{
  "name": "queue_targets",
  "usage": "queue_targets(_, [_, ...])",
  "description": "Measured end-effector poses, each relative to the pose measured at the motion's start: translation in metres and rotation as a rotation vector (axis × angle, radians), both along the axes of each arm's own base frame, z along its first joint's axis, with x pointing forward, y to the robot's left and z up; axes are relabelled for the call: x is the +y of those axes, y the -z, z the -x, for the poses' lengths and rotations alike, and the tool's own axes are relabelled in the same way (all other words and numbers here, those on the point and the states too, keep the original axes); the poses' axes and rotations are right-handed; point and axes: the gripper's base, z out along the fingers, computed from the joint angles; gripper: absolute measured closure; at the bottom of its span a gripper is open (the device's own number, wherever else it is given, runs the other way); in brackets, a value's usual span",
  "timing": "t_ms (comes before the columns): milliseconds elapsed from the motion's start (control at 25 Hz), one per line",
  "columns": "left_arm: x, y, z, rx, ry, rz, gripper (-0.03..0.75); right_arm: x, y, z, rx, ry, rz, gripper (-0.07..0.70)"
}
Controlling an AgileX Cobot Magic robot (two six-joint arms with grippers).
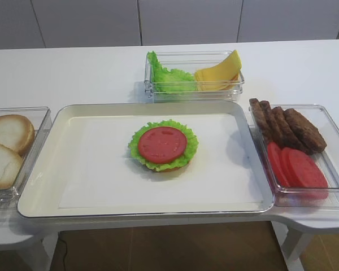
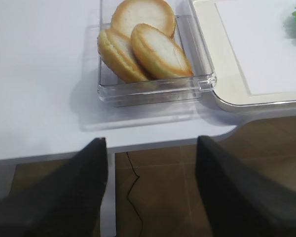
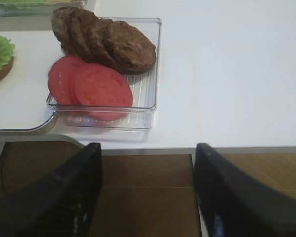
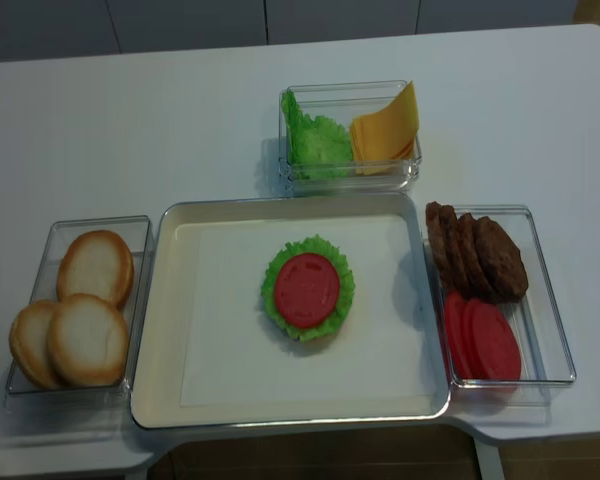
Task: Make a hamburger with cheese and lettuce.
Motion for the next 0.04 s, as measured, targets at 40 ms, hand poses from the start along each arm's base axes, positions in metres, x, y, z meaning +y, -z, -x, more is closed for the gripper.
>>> queue_targets(40, [0.0, 0.0, 0.0, 0.0, 0.0, 0.0, 0.293, 0.0, 0.0, 0.0, 0.0, 0.0, 0.0, 0.185])
